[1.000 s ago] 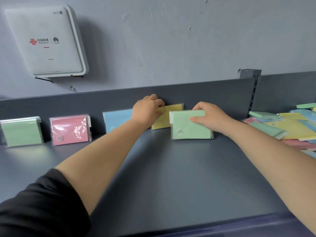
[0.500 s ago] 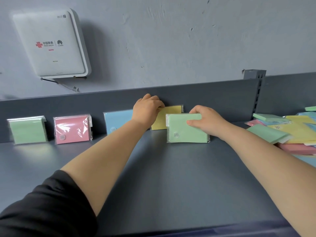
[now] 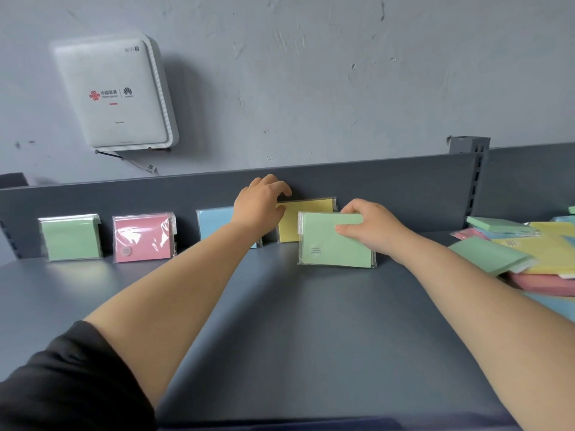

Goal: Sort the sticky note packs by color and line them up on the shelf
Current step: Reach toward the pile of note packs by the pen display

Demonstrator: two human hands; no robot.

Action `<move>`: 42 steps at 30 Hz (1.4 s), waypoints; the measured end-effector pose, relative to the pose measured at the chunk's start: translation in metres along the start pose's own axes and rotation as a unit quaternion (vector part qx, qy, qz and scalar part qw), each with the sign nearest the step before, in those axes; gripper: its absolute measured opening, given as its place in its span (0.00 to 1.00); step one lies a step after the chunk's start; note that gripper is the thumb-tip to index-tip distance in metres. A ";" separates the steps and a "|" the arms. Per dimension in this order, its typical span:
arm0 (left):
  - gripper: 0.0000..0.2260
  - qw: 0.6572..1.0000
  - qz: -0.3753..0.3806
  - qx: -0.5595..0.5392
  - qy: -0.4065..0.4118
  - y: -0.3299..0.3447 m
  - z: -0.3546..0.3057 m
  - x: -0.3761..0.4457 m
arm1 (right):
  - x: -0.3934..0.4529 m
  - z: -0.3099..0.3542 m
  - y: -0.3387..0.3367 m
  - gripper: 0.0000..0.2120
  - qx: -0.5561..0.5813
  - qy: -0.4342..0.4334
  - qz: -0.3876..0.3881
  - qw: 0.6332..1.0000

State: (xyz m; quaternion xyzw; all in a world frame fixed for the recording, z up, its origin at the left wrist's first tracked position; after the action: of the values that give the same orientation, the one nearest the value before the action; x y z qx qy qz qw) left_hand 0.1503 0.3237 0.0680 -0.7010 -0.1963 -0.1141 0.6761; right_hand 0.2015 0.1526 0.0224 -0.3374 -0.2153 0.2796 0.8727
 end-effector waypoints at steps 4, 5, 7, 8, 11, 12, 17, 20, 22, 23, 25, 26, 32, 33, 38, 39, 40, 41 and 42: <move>0.10 0.996 -0.023 -0.082 -0.021 -0.019 0.014 -0.015 | 0.002 0.008 0.005 0.12 -0.002 -0.015 0.003 1.000; 0.10 0.993 -0.019 -0.117 -0.023 -0.023 0.016 -0.020 | 0.003 0.012 0.007 0.14 -0.003 -0.022 0.002 1.000; 0.10 0.981 0.013 -0.193 -0.012 -0.026 0.018 -0.031 | 0.004 0.025 0.015 0.16 -0.002 -0.037 -0.001 0.999; 0.11 0.974 0.034 -0.224 -0.002 -0.026 0.018 -0.037 | 0.004 0.034 0.020 0.16 -0.003 -0.047 -0.002 0.999; 0.13 0.961 0.087 -0.260 0.026 -0.028 0.023 -0.054 | 0.007 0.065 0.038 0.13 -0.024 -0.080 -0.008 0.996; 0.13 0.963 0.095 -0.252 0.031 -0.030 0.028 -0.058 | 0.008 0.075 0.043 0.12 -0.030 -0.090 -0.013 0.995; 0.09 0.969 0.080 -0.234 0.012 -0.046 0.080 -0.081 | 0.025 0.124 0.074 0.06 -0.026 -0.117 -0.020 0.993; 0.07 0.966 0.079 -0.247 -0.012 -0.058 0.123 -0.096 | 0.039 0.156 0.106 0.08 -0.033 -0.121 -0.004 0.992; 0.07 0.965 0.083 -0.248 -0.022 -0.064 0.147 -0.106 | 0.047 0.174 0.126 0.08 -0.041 -0.124 0.010 0.991; 0.07 0.965 0.082 -0.249 -0.028 -0.069 0.163 -0.111 | 0.053 0.186 0.139 0.08 -0.045 -0.124 0.020 0.991; 0.07 0.963 0.082 -0.252 -0.041 -0.076 0.197 -0.122 | 0.064 0.209 0.164 0.09 -0.055 -0.124 0.039 0.990; 0.07 0.963 0.083 -0.253 -0.048 -0.079 0.213 -0.127 | 0.069 0.220 0.176 0.09 -0.062 -0.125 0.046 0.989; 0.07 0.960 0.095 -0.253 -0.072 -0.088 0.299 -0.153 | 0.091 0.275 0.244 0.10 -0.092 -0.129 0.073 0.985; 0.08 0.961 0.097 -0.250 -0.073 -0.089 0.312 -0.156 | 0.095 0.283 0.254 0.11 -0.098 -0.130 0.076 0.984; 0.09 0.964 0.098 -0.231 -0.087 -0.090 0.370 -0.165 | 0.113 0.311 0.295 0.16 -0.129 -0.121 0.074 0.981; 0.09 0.965 0.098 -0.226 -0.091 -0.089 0.380 -0.165 | 0.116 0.315 0.302 0.16 -0.137 -0.118 0.073 0.981; 0.09 0.966 0.098 -0.220 -0.095 -0.088 0.390 -0.165 | 0.119 0.317 0.307 0.16 -0.145 -0.115 0.071 0.980; 0.10 0.966 0.099 -0.216 -0.099 -0.086 0.398 -0.165 | 0.122 0.320 0.312 0.16 -0.149 -0.111 0.066 0.980; 0.10 0.965 0.100 -0.218 -0.104 -0.084 0.406 -0.165 | 0.125 0.322 0.316 0.16 -0.149 -0.106 0.061 0.981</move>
State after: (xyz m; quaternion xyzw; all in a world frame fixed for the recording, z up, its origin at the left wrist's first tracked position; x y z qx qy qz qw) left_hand -0.0769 0.7071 0.0497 -0.8555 -0.1645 -0.0121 0.4908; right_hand 0.0052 0.5768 0.0407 -0.4449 -0.3250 0.3316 0.7658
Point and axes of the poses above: each hand's wrist, its own x-axis towards the middle knuckle, its own y-axis out of the palm, z = x × y, the point moved 9 cm from there along x, towards the middle knuckle, and after that the axes turned 12 degrees about z, right-handed, at the moved point
